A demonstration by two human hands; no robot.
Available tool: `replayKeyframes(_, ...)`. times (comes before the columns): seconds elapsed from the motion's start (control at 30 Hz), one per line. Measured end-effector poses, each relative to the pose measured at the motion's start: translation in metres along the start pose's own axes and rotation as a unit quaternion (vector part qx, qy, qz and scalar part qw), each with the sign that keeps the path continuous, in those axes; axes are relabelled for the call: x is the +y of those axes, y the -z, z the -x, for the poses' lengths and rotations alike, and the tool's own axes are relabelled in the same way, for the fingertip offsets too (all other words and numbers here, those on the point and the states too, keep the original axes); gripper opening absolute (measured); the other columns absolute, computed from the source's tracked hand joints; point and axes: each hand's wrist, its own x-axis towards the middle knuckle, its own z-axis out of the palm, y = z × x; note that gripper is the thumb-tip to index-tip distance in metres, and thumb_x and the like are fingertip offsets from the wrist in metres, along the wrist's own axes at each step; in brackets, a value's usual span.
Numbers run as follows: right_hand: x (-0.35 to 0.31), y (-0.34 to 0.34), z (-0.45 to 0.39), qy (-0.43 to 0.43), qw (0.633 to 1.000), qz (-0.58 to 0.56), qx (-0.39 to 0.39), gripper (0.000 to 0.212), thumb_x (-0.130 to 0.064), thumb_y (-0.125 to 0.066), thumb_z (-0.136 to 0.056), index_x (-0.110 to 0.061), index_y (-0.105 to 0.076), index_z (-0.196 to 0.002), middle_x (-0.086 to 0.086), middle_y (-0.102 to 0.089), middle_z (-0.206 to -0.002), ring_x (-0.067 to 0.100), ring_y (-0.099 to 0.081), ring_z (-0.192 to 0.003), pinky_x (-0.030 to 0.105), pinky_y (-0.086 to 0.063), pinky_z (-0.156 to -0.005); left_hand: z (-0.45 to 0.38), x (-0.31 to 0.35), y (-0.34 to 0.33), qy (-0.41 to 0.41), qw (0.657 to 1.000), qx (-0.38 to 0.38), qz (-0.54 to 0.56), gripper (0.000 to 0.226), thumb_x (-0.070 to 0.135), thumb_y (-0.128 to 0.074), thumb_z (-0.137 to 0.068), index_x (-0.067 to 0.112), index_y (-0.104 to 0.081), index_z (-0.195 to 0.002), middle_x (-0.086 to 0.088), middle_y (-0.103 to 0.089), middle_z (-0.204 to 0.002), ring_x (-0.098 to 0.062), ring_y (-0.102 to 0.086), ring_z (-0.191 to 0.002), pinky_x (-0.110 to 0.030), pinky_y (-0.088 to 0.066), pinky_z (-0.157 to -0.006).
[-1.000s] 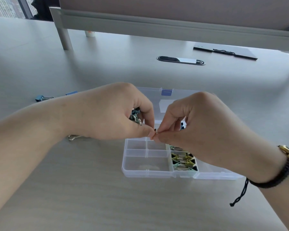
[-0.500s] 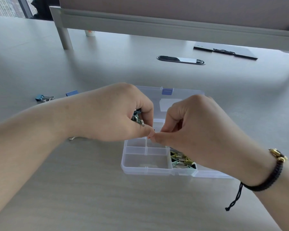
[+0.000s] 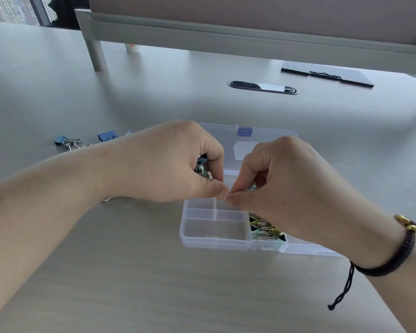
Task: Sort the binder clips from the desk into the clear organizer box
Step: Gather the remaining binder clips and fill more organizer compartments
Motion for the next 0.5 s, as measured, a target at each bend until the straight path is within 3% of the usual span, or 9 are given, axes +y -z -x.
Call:
replayKeyframes(0.13,-0.0008,-0.0054,-0.0002,-0.015,0.999,0.02,0.022,0.018,-0.041,-0.082,-0.069,-0.028,-0.071,-0.063,-0.018,-0.058,-0.059,-0.001,-0.05,-0.056,0.031,-0.05,-0.05,-0.001,0.0009,-0.0024,0.01,1.0,0.008,0.003,0.019,0.046,-0.072,-0.078,0.029,-0.07,-0.07,0.015,-0.063,-0.066,-0.003,-0.053,-0.056,-0.01,-0.038,-0.049)
replayKeyframes(0.3,-0.0041,-0.0044,-0.0026,-0.02,0.999,0.03,0.02,0.024,-0.046,-0.083,-0.067,-0.03,-0.068,-0.077,-0.011,-0.058,-0.068,0.001,-0.05,-0.063,0.031,-0.053,-0.06,-0.0012,0.0019,-0.0038,0.02,1.0,0.005,-0.003,0.022,0.047,-0.072,-0.079,0.028,-0.067,-0.068,0.019,-0.059,-0.062,0.0,-0.051,-0.053,-0.008,-0.036,-0.047)
replayKeyframes(0.5,-0.0059,-0.0006,-0.0054,-0.023,0.998,0.052,-0.013,0.018,-0.044,-0.079,-0.072,-0.028,-0.074,-0.071,-0.011,-0.054,-0.054,0.004,-0.047,-0.05,0.025,-0.045,-0.047,-0.0018,-0.0009,-0.0042,0.02,1.0,0.005,-0.003,0.02,0.046,-0.073,-0.078,0.029,-0.067,-0.069,0.011,-0.065,-0.068,-0.003,-0.054,-0.056,-0.011,-0.04,-0.05)
